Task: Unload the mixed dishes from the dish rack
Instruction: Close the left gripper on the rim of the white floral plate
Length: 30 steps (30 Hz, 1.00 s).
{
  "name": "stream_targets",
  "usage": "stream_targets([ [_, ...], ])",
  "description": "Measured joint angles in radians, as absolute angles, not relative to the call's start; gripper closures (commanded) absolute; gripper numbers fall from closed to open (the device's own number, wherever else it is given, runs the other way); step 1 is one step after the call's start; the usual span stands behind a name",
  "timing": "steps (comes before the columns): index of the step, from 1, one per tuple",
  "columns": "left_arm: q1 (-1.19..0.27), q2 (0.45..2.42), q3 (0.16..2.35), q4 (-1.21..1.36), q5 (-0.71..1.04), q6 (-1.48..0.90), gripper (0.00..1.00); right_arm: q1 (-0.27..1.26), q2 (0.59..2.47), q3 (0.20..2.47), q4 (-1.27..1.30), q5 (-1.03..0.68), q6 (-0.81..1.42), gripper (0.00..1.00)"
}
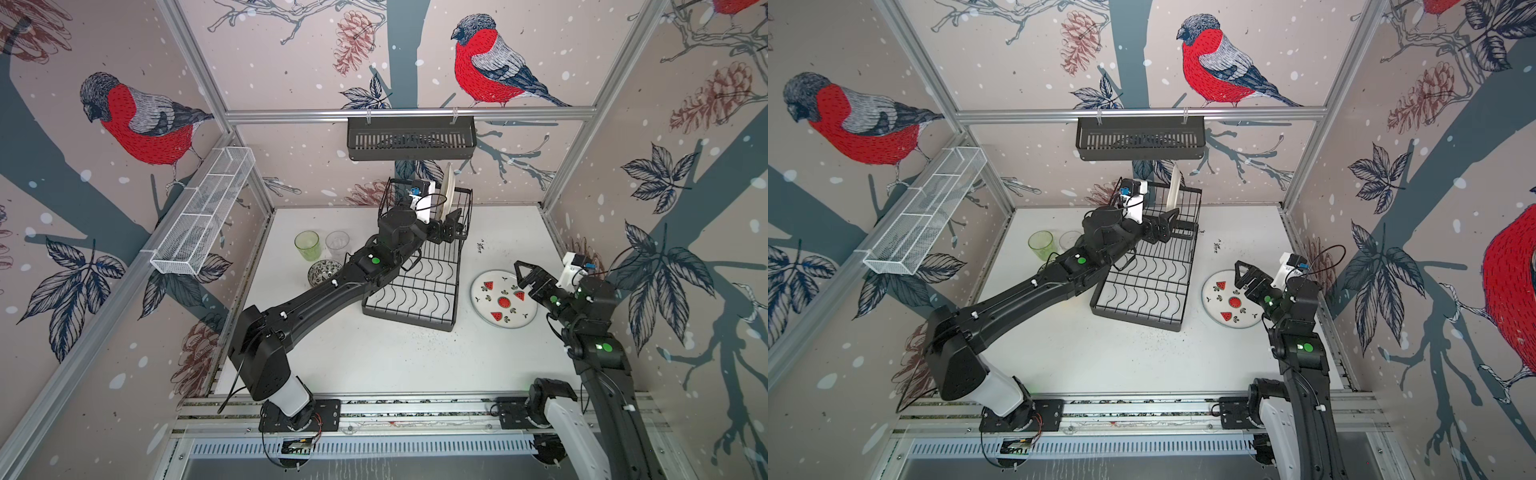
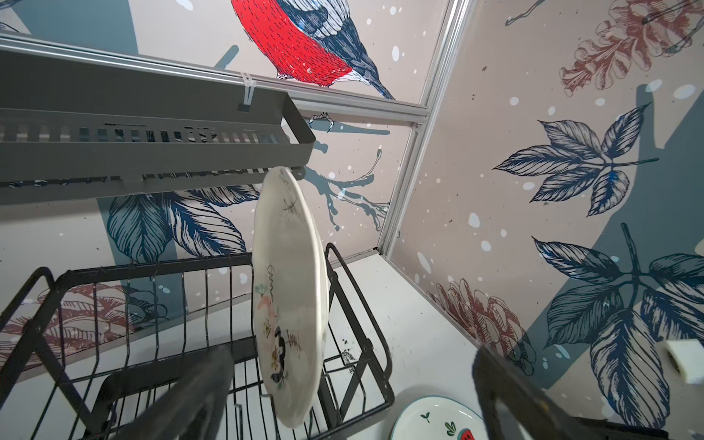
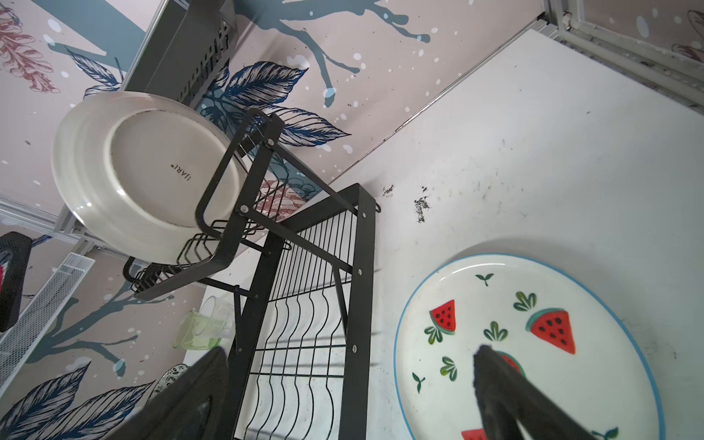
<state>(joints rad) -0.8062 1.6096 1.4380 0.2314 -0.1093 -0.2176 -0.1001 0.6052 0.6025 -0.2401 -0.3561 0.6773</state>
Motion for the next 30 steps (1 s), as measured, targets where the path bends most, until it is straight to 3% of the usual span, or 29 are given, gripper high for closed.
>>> stream_targets([
  [8, -0.776, 1.712, 1.511, 0.219, -0.103, -0.216, 0.03, -0.099, 0.622, 0.600, -0.250, -0.333, 0.674, 0.00],
  [14, -0.775, 1.777, 1.575, 0.191, -0.150, -0.210, 0.17, -0.099, 0.628, 0.617, -0.268, -0.297, 0.656, 0.00],
  [19, -0.773, 1.818, 1.608, 0.175, -0.175, -0.202, 0.22, -0.099, 0.627, 0.628, -0.302, -0.272, 0.651, 0.00],
  [23, -0.772, 1.844, 1.628, 0.175, -0.186, -0.185, 0.35, -0.099, 0.619, 0.630, -0.317, -0.254, 0.649, 0.00],
  [30, -0.770, 1.860, 1.632, 0.176, -0.207, -0.147, 0.46, -0.099, 0.616, 0.623, -0.325, -0.236, 0.653, 0.00],
])
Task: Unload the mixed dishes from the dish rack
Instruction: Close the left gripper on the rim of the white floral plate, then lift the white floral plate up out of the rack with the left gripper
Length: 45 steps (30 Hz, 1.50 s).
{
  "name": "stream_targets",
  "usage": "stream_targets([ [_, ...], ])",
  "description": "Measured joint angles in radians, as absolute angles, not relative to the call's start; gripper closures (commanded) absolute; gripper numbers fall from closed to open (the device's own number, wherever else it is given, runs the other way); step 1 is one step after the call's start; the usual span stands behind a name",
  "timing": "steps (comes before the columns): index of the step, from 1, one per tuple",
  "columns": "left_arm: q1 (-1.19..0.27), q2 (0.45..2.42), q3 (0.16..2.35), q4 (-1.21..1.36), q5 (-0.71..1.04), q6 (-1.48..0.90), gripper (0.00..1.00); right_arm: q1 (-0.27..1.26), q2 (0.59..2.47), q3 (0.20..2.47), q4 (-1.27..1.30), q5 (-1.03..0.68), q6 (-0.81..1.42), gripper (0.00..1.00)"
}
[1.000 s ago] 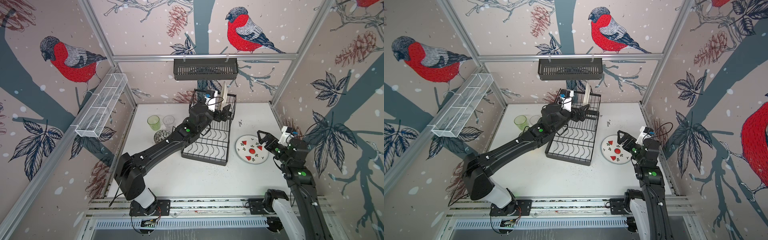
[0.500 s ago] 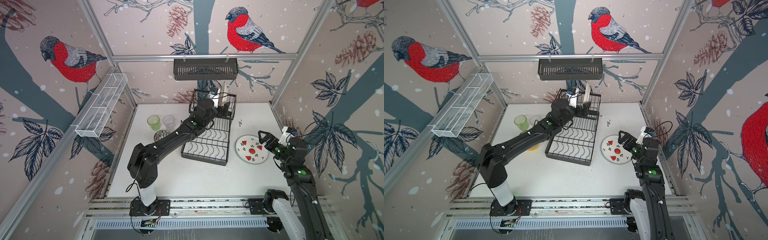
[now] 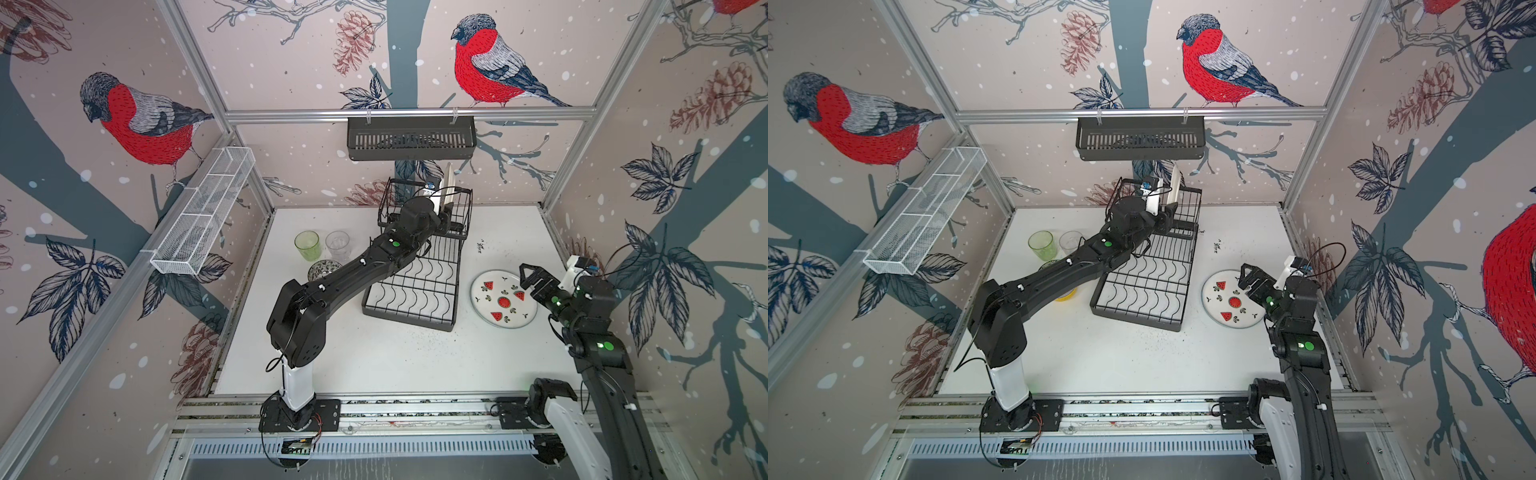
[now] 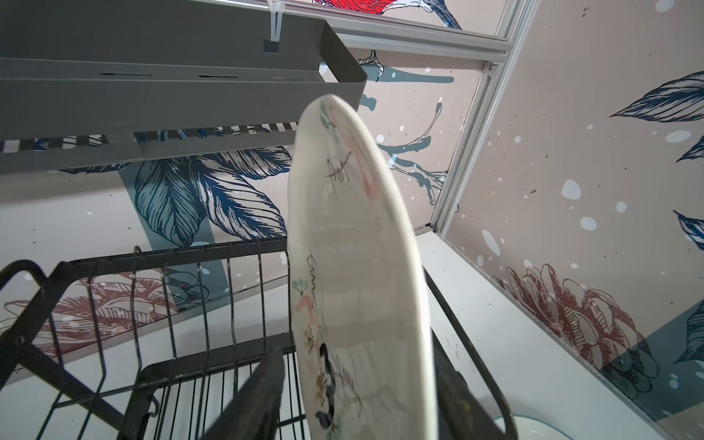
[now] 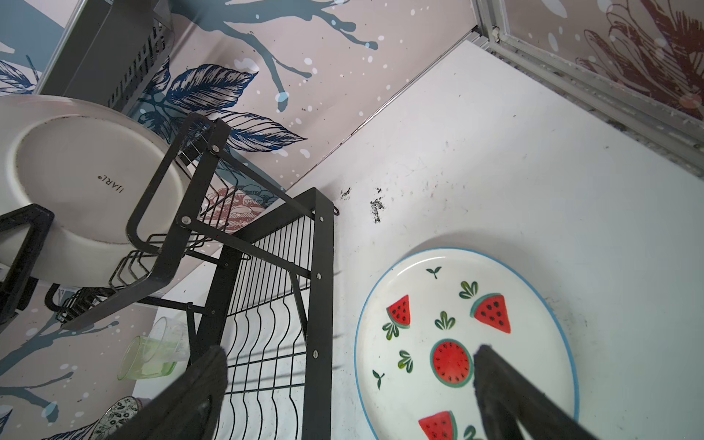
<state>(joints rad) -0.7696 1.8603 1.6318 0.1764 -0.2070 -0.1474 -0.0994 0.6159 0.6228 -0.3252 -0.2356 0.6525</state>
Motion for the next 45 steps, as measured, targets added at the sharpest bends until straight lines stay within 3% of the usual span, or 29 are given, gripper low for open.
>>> stream_targets([
  [9, -0.768, 1.882, 1.642, 0.183, -0.211, -0.096, 0.57, -0.099, 0.616, 0.602, -0.324, -0.235, 0.681, 0.00],
  [16, -0.767, 1.898, 1.649, 0.189, -0.212, -0.066, 0.60, -0.100, 0.617, 0.602, -0.323, -0.235, 0.685, 0.00],
  [21, -0.767, 1.906, 1.653, 0.197, -0.212, -0.051, 0.72, -0.100, 0.617, 0.599, -0.321, -0.232, 0.687, 0.00],
  [30, -0.766, 1.930, 1.682, 0.197, -0.211, -0.039, 0.74, -0.100, 0.618, 0.590, -0.320, -0.228, 0.711, 0.00],
  [36, -0.765, 1.951, 1.714, 0.186, -0.211, -0.027, 0.70, -0.100, 0.619, 0.589, -0.320, -0.220, 0.712, 0.00],
  [39, -0.765, 1.954, 1.721, 0.178, -0.210, -0.027, 0.80, -0.100, 0.619, 0.589, -0.320, -0.213, 0.712, 0.00],
  [45, -0.764, 1.954, 1.723, 0.173, -0.213, -0.047, 0.81, -0.100, 0.622, 0.586, -0.320, -0.209, 0.715, 0.00],
])
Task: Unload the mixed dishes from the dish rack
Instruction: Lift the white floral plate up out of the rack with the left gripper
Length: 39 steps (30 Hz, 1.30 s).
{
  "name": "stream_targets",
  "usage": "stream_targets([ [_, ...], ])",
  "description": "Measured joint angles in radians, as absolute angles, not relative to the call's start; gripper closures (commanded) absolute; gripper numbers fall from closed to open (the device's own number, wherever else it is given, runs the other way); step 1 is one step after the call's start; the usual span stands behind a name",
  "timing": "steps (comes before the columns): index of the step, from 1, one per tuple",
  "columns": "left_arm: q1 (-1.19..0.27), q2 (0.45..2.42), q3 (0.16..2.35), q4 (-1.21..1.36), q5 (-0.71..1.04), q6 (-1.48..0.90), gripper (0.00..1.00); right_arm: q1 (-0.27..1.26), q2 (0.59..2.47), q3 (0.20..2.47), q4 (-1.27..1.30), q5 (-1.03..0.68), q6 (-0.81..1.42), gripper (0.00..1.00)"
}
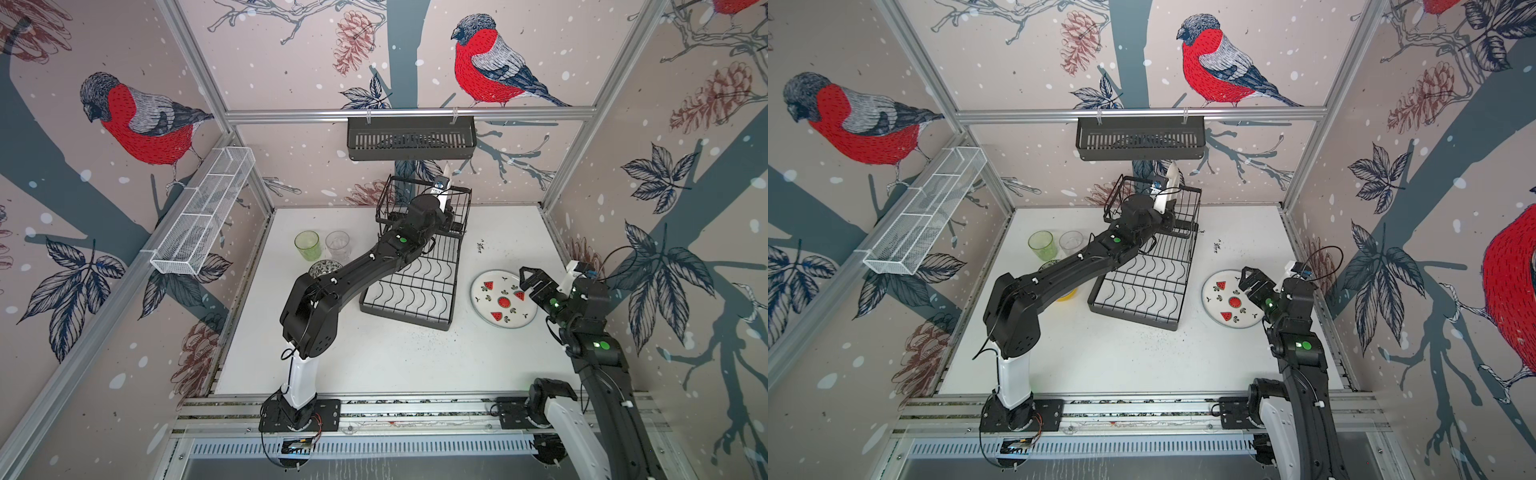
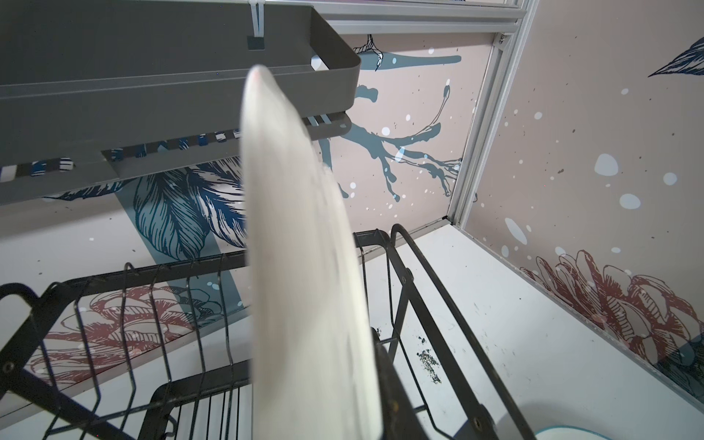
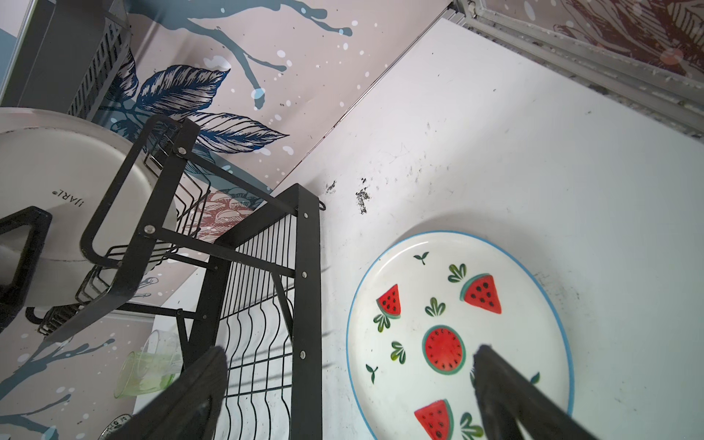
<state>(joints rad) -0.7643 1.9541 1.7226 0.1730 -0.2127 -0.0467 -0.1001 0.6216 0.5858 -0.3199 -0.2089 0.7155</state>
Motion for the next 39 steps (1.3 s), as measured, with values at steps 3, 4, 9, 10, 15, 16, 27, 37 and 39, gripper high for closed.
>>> stream_targets([
  [3, -0.765, 1.954, 1.723, 0.173, -0.212, -0.048, 0.82, -0.100, 0.624, 0.584, -0.320, -0.205, 0.730, 0.00],
  [4, -0.765, 1.954, 1.723, 0.173, -0.212, -0.049, 0.83, -0.100, 0.624, 0.583, -0.320, -0.205, 0.731, 0.00],
  [9, -0.765, 1.947, 1.715, 0.172, -0.209, -0.069, 0.90, -0.100, 0.622, 0.580, -0.320, -0.203, 0.731, 0.00],
  [10, -0.765, 1.945, 1.713, 0.171, -0.206, -0.070, 0.90, -0.100, 0.621, 0.579, -0.320, -0.203, 0.731, 0.00],
  [15, -0.764, 1.928, 1.705, 0.155, -0.189, -0.071, 0.91, -0.100, 0.614, 0.579, -0.320, -0.203, 0.731, 0.00],
  [16, -0.764, 1.924, 1.705, 0.152, -0.187, -0.071, 0.91, -0.100, 0.614, 0.579, -0.320, -0.203, 0.731, 0.00],
  [27, -0.765, 1.896, 1.692, 0.139, -0.176, -0.071, 1.00, -0.100, 0.601, 0.579, -0.321, -0.203, 0.731, 0.00],
  [37, -0.765, 1.868, 1.681, 0.139, -0.159, -0.070, 1.00, -0.100, 0.587, 0.579, -0.322, -0.203, 0.731, 0.00],
  [39, -0.765, 1.853, 1.671, 0.141, -0.155, -0.071, 1.00, -0.100, 0.582, 0.579, -0.323, -0.203, 0.731, 0.00],
])
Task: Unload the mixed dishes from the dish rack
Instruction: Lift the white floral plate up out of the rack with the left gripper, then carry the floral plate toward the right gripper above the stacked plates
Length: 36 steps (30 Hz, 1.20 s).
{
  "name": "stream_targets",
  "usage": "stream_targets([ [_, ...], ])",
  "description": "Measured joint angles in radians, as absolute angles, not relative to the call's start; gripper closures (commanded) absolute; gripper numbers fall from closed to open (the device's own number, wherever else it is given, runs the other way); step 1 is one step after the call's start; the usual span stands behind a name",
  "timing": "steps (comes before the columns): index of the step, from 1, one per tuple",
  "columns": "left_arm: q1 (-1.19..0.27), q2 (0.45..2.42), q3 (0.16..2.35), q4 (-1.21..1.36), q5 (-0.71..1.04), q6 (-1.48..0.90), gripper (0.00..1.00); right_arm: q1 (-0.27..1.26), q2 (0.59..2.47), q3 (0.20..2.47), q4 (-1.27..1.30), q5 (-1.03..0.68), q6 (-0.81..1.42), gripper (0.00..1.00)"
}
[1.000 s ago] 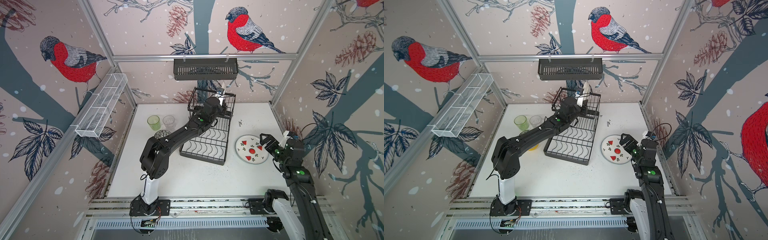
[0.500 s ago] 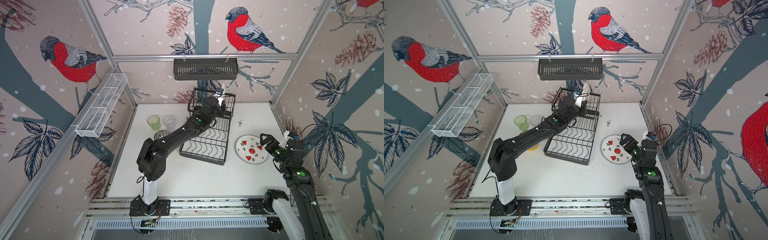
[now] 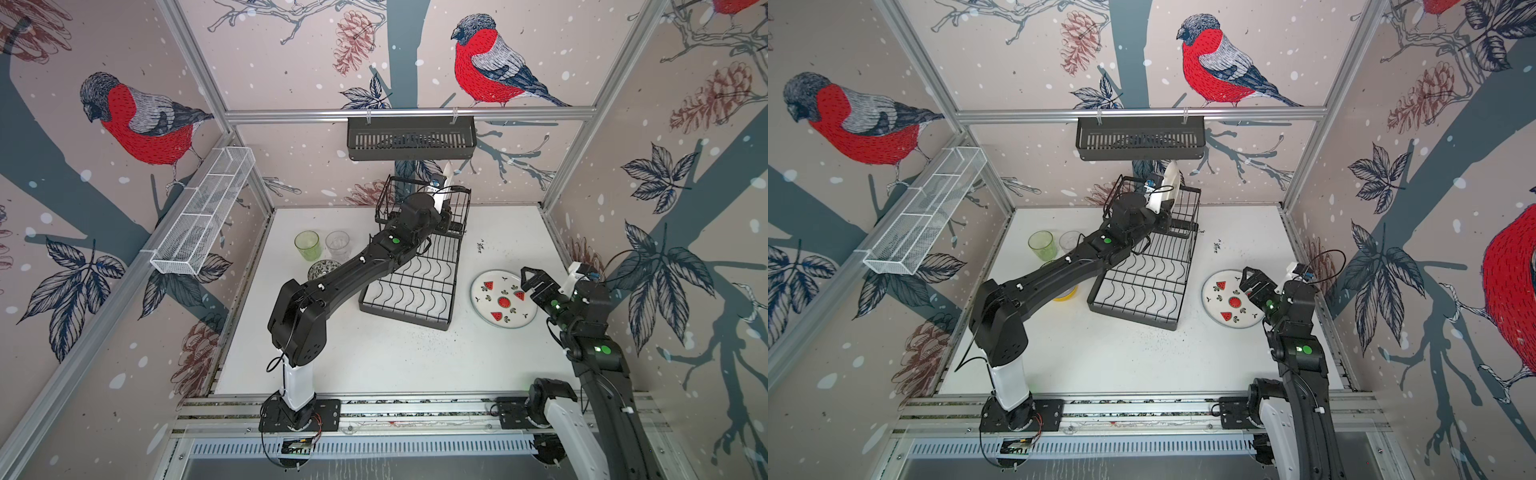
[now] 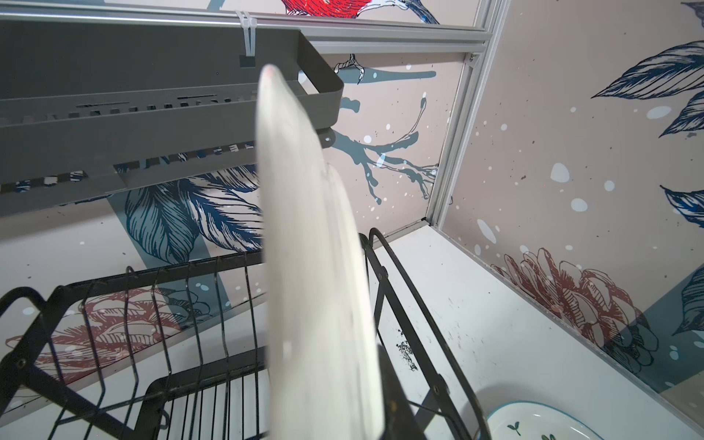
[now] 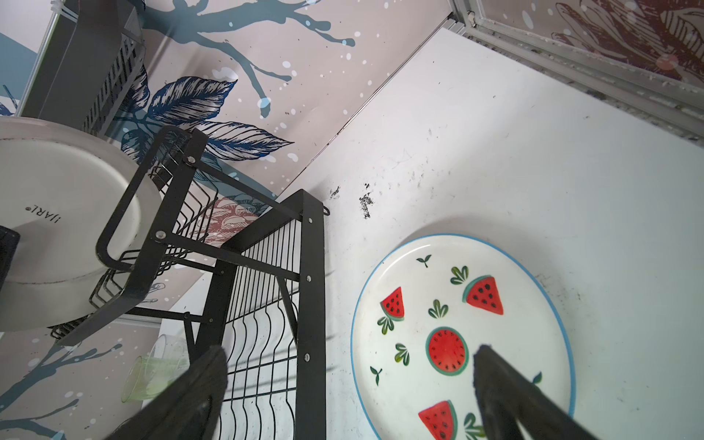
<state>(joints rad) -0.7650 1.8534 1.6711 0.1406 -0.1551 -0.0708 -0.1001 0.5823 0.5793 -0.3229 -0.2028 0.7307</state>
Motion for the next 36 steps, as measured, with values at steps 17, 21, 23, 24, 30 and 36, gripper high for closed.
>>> stream_targets([
  [17, -0.765, 1.764, 1.620, 0.150, -0.096, -0.054, 1.00, -0.101, 0.562, 0.555, -0.322, -0.217, 0.738, 0.00],
  [21, -0.772, 1.743, 1.610, 0.154, -0.085, -0.039, 1.00, -0.101, 0.563, 0.542, -0.319, -0.239, 0.759, 0.00],
  [23, -0.778, 1.736, 1.607, 0.153, -0.085, -0.025, 1.00, -0.101, 0.563, 0.538, -0.315, -0.250, 0.762, 0.00],
  [24, -0.782, 1.732, 1.605, 0.153, -0.085, -0.021, 1.00, -0.101, 0.563, 0.536, -0.313, -0.256, 0.766, 0.00],
  [30, -0.820, 1.691, 1.578, 0.153, -0.111, 0.012, 1.00, -0.101, 0.555, 0.525, -0.301, -0.293, 0.791, 0.00],
  [36, -0.898, 1.647, 1.514, 0.154, -0.139, 0.082, 1.00, -0.101, 0.551, 0.534, -0.291, -0.341, 0.811, 0.00],
])
